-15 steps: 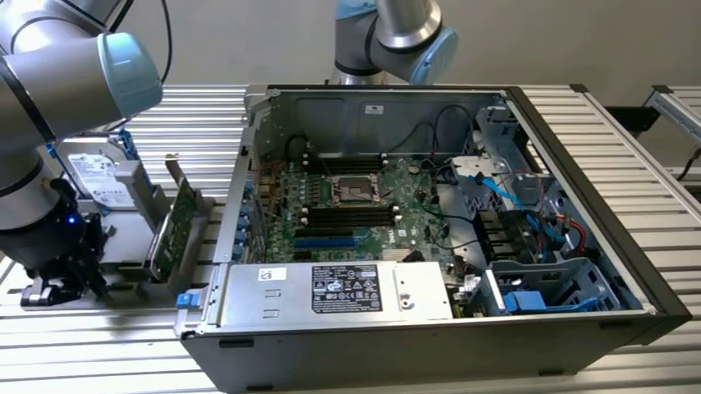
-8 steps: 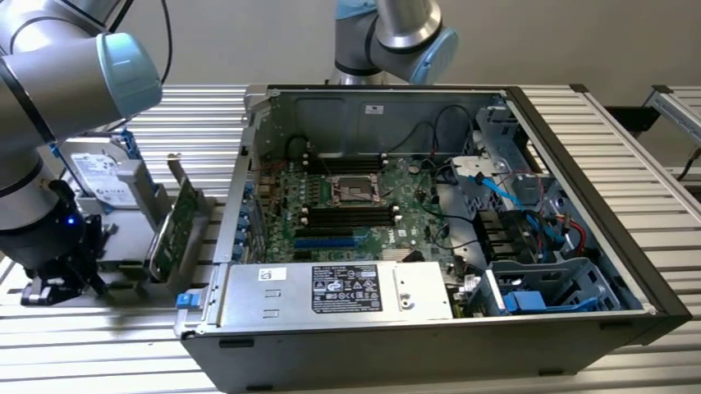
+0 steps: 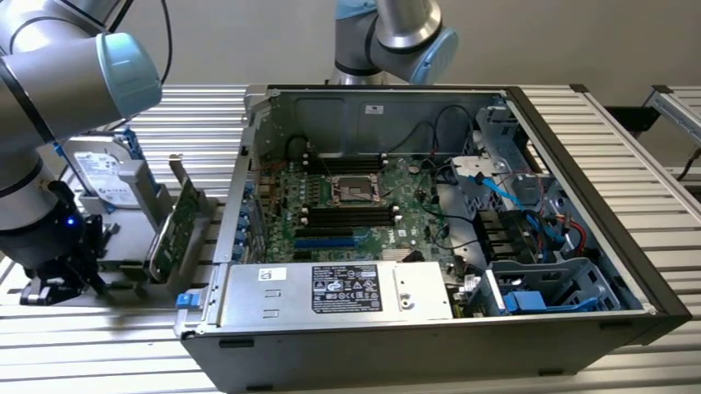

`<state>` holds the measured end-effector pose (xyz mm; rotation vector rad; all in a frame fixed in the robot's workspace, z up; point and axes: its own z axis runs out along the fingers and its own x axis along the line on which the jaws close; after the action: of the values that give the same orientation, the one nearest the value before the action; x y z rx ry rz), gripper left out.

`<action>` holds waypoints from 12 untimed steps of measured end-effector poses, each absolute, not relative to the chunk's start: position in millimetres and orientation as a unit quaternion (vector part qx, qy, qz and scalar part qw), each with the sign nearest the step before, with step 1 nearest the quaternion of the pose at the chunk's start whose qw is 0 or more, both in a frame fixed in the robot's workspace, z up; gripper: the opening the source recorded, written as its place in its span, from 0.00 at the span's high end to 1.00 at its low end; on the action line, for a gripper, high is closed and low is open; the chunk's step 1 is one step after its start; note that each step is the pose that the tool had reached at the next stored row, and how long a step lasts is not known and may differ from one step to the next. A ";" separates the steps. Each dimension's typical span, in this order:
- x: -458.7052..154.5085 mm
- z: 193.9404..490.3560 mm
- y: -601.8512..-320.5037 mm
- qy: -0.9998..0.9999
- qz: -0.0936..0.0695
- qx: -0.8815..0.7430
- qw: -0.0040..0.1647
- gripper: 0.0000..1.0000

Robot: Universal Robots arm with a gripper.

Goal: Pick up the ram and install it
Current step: 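Pick up the ram and move it above insertion slot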

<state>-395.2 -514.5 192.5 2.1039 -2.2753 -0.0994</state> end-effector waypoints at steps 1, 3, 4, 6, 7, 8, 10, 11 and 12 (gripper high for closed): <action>-395.2 192.5 -514.5 -0.734 -0.032 0.678 0.020 0.86; -395.2 192.5 -514.5 -0.734 -0.032 0.678 0.020 0.86; -395.2 192.5 -514.5 -0.733 -0.032 0.679 0.020 0.86; -395.2 192.5 -514.6 -0.730 -0.032 0.683 0.020 0.86; -395.2 192.5 -514.6 -0.726 -0.032 0.686 0.020 0.86; -395.2 192.5 -514.6 -0.722 -0.032 0.691 0.020 0.86; -395.2 192.4 -514.6 -0.712 -0.032 0.701 0.021 0.86; -395.2 192.4 -514.6 -0.706 -0.032 0.707 0.021 0.86; -395.2 192.4 -514.5 -0.700 -0.031 0.713 0.021 0.86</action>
<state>-395.2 -514.5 192.4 2.2101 -2.1712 -0.0976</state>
